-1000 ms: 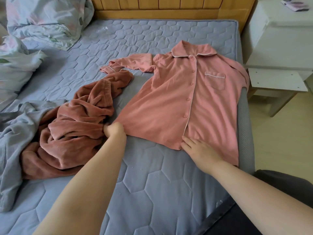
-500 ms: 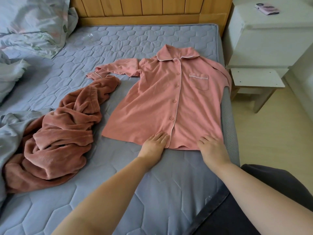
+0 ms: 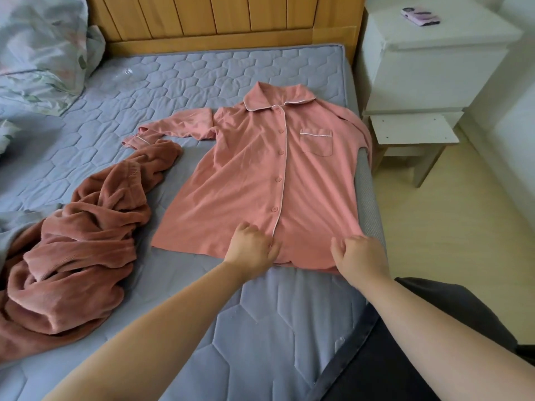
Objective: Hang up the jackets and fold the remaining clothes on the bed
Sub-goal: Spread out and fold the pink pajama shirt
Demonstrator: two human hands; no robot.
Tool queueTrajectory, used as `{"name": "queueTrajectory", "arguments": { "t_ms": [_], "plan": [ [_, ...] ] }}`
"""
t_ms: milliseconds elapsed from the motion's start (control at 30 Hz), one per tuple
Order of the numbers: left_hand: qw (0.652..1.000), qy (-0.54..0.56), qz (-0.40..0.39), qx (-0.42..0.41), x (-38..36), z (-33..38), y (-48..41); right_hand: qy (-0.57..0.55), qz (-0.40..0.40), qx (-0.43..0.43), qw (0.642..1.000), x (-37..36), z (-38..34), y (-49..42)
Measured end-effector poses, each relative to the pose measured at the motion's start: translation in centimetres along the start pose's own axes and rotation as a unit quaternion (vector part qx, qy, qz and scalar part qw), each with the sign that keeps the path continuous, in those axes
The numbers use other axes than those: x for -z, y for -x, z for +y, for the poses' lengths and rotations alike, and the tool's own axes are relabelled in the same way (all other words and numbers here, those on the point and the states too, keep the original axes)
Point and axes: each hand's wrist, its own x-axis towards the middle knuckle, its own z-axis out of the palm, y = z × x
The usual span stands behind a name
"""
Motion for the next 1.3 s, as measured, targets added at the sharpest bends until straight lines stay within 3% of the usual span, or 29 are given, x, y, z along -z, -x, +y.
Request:
{"name": "queueTrajectory", "arguments": {
  "t_ms": [67, 167, 233, 333, 500, 667, 833, 967, 1067, 1167, 1300],
  "plan": [
    [0.996, 0.064, 0.011, 0.066, 0.1, 1.7, -3.0, -0.006, 0.007, 0.016, 1.000, -0.5, 0.4, -0.8],
    [0.977, 0.142, -0.026, 0.156, -1.1, 3.6, -7.5, 0.016, -0.051, 0.020, 0.998, -1.0, 1.2, -3.1],
    [0.957, 0.187, -0.061, 0.212, -2.2, 4.5, -10.2, 0.006, -0.015, 0.018, 1.000, -0.9, 2.3, -5.1],
    [0.940, 0.225, -0.050, 0.252, -4.5, 5.7, -14.3, -0.010, 0.022, -0.007, 1.000, -0.5, 4.2, -9.2],
    [0.929, 0.202, -0.038, 0.309, -9.4, 6.5, -20.8, 0.015, 0.002, 0.051, 0.999, -0.4, 7.3, -17.0],
    [0.920, 0.152, 0.039, 0.360, -13.5, 6.4, -24.0, 0.031, -0.040, 0.112, 0.992, -1.2, 9.6, -25.0],
    [0.936, 0.071, 0.034, 0.343, -14.5, 6.8, -26.9, 0.030, -0.025, 0.201, 0.979, -2.2, 10.9, -32.0],
    [0.953, 0.027, -0.001, 0.302, -15.3, 7.1, -30.7, 0.052, -0.002, 0.165, 0.985, -2.3, 12.5, -37.2],
    [0.939, 0.013, 0.003, 0.344, -16.1, 7.6, -34.4, 0.026, -0.030, 0.079, 0.996, -1.7, 14.6, -41.1],
    [0.929, 0.009, 0.024, 0.369, -16.8, 8.2, -36.4, -0.093, -0.098, -0.008, 0.991, -1.2, 16.7, -44.5],
    [0.930, 0.012, 0.049, 0.363, -16.8, 8.1, -36.3, -0.253, -0.051, 0.006, 0.966, -0.1, 16.4, -46.5]
  ]
}}
